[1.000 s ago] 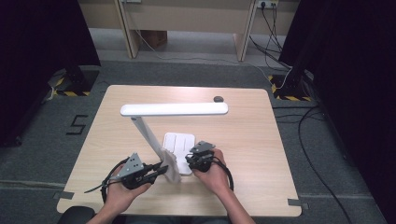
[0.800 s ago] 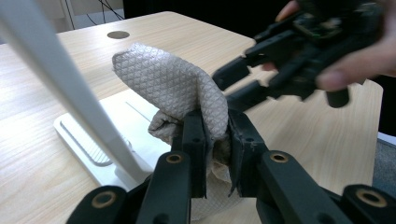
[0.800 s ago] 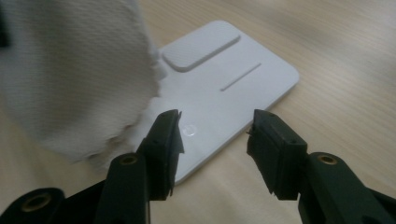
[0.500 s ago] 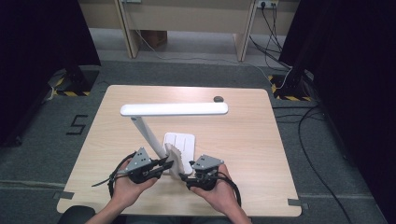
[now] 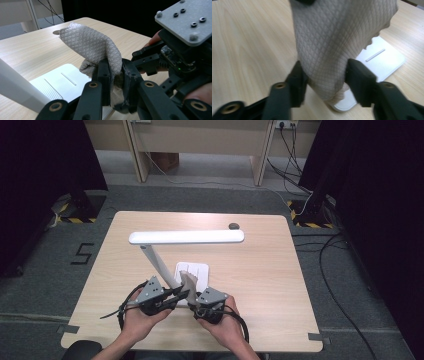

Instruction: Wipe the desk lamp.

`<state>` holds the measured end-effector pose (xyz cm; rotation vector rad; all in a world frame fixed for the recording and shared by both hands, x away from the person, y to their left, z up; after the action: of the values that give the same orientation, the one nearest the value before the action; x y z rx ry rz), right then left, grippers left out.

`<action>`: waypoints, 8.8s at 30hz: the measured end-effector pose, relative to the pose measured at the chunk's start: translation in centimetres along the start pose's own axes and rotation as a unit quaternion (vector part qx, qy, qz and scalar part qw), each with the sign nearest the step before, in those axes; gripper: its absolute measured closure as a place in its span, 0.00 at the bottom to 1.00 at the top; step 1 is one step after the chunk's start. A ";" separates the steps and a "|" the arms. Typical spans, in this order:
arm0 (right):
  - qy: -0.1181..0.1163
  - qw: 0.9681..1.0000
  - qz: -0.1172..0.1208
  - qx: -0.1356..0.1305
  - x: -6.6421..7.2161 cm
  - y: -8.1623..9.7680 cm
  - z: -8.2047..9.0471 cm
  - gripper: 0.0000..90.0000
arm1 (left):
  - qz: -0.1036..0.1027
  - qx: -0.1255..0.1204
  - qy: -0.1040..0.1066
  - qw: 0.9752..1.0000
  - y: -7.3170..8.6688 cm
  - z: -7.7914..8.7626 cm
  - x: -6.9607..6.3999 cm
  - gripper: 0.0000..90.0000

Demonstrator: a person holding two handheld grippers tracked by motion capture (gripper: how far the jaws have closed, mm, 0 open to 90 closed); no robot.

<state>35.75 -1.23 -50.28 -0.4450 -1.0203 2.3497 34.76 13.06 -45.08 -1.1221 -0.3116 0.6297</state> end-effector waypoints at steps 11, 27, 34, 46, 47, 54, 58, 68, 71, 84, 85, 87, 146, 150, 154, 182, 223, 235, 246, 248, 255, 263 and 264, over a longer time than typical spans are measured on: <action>0.031 0.999 0.006 -0.036 -1.3 -1.1 2.0 0.91 | 0.020 -0.020 -0.017 0.999 0.0 0.1 0.2 0.87; 0.062 0.996 0.016 -0.055 -1.3 -1.5 2.5 0.39 | 0.012 -0.024 -0.028 0.999 -0.8 0.3 0.4 0.88; 0.060 0.996 0.045 -0.057 -1.2 -2.6 3.0 0.34 | 0.005 -0.020 -0.023 1.000 -1.0 0.4 0.0 0.88; 0.045 0.996 0.057 -0.058 -1.5 -2.7 1.7 0.44 | 0.007 -0.028 -0.007 1.000 -1.3 0.7 -0.7 0.88; 0.047 0.996 0.057 -0.057 -1.5 -2.7 1.7 0.44 | 0.008 -0.028 -0.009 1.000 -1.3 0.7 -0.7 0.88; 0.062 0.995 0.063 -0.048 -1.1 -2.0 2.1 0.33 | 0.004 -0.026 -0.022 0.999 -1.4 0.9 -0.1 0.88; 0.067 0.993 0.082 -0.057 -1.0 -2.0 2.8 0.29 | 0.006 -0.024 -0.019 1.000 -1.3 0.8 -0.1 0.88; 0.038 0.991 0.104 -0.076 -1.0 -3.1 2.0 0.38 | -0.005 -0.028 0.007 1.000 -1.7 1.2 -1.1 0.88; 0.026 0.992 0.089 -0.088 -1.0 -2.8 2.2 0.57 | -0.002 -0.032 0.002 0.999 -1.7 1.3 -0.9 0.88; 0.018 0.993 0.080 -0.089 -0.7 -2.3 3.0 0.52 | 0.002 -0.038 -0.004 0.999 -1.8 1.5 -0.4 0.88; 0.018 0.993 0.080 -0.091 -0.7 -2.3 3.0 0.52 | 0.002 -0.037 -0.004 0.999 -1.8 1.5 -0.4 0.88; 0.016 0.993 0.079 -0.092 -0.6 -2.4 3.1 0.57 | 0.003 -0.038 -0.006 0.999 -1.8 1.6 -0.4 0.88; 0.070 0.988 0.134 -0.032 -0.9 -8.9 4.3 0.90 | 0.014 0.061 -0.075 0.995 6.7 1.9 6.4 0.87; 0.070 0.986 0.147 -0.041 -0.2 -10.4 4.9 0.90 | 0.014 0.065 -0.050 0.997 7.2 0.4 6.3 0.86; 0.070 0.984 0.155 -0.048 0.2 -11.4 5.0 0.89 | 0.000 0.069 -0.038 0.997 7.2 -0.3 6.2 0.84; 0.084 0.975 0.184 -0.095 1.5 -16.6 5.8 0.87 | -0.032 0.064 -0.046 0.996 6.7 -1.4 6.4 0.79; 0.061 0.978 0.177 -0.088 1.3 -16.6 5.0 0.88 | -0.026 0.110 -0.016 0.993 8.1 -2.9 6.6 0.94; 0.059 0.981 0.165 -0.083 0.9 -16.3 4.9 0.88 | -0.002 0.116 -0.009 0.993 8.1 -2.8 6.9 1.00; 0.055 0.982 0.164 -0.075 0.6 -16.1 4.4 0.88 | 0.011 0.117 -0.003 0.993 8.1 -2.8 7.1 1.00; 0.054 0.982 0.164 -0.075 0.5 -16.1 4.3 0.88 | 0.013 0.115 -0.003 0.993 8.1 -2.9 7.1 1.00; 0.051 0.984 0.158 -0.068 0.3 -15.7 3.7 0.89 | 0.012 0.116 -0.004 0.993 8.0 -2.9 7.1 1.00; 0.046 0.986 0.151 -0.058 0.2 -15.3 3.1 0.90 | 0.005 0.119 -0.005 0.993 8.0 -2.8 7.0 1.00; 0.045 0.986 0.151 -0.055 0.2 -15.2 3.0 0.90 | 0.005 0.120 -0.005 0.993 8.0 -2.8 7.1 1.00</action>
<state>39.36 5.85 -36.94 -0.7902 -1.1090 2.5143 39.33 17.58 -54.06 -0.8912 -0.2331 0.6626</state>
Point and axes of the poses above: each handheld gripper's, and its own axes: z roughly backward along the jaws, y roughly out of its underside, x roughly to its left, the point moved 5 cm from there along -z, roughly forward along the jaws, and after that the axes turned 6 degrees about x, right-handed, at the moved point
